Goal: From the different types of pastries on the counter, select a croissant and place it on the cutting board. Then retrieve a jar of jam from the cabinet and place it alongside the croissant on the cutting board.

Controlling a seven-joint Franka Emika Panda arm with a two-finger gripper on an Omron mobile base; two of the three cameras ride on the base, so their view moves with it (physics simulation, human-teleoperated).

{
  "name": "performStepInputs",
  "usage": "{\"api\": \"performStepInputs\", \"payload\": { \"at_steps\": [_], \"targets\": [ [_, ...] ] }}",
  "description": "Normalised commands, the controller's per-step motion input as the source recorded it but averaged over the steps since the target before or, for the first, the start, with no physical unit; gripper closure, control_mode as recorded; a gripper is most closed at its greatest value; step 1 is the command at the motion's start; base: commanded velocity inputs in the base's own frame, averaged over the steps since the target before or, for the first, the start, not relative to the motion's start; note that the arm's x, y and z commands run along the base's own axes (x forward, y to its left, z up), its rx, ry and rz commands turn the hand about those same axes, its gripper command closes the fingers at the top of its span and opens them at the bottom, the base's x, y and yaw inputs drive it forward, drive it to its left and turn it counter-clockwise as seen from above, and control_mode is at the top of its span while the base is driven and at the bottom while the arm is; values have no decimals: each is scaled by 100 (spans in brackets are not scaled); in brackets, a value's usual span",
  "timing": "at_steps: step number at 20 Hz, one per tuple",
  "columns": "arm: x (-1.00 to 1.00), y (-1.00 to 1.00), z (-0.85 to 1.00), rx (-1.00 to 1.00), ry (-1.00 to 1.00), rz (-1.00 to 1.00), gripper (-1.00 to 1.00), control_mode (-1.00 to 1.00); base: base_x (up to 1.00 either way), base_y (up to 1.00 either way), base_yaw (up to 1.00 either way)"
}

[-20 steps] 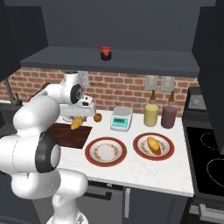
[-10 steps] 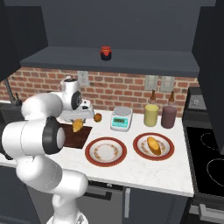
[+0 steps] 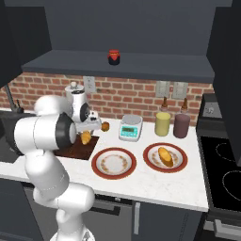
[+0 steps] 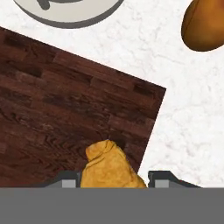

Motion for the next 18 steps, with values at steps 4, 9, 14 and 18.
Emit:
{"api": "performStepInputs", "payload": {
  "at_steps": [4, 9, 14, 18],
  "targets": [
    [21, 10, -34, -1, 0, 9, 100, -100, 0, 0, 0],
    [13, 7, -22, 0, -4, 8, 100, -100, 0, 0, 0],
    [1, 5, -9, 0, -7, 5, -100, -100, 0, 0, 0],
    [-4, 0, 0, 0, -6, 0, -100, -100, 0, 0, 0]
  ]
}}
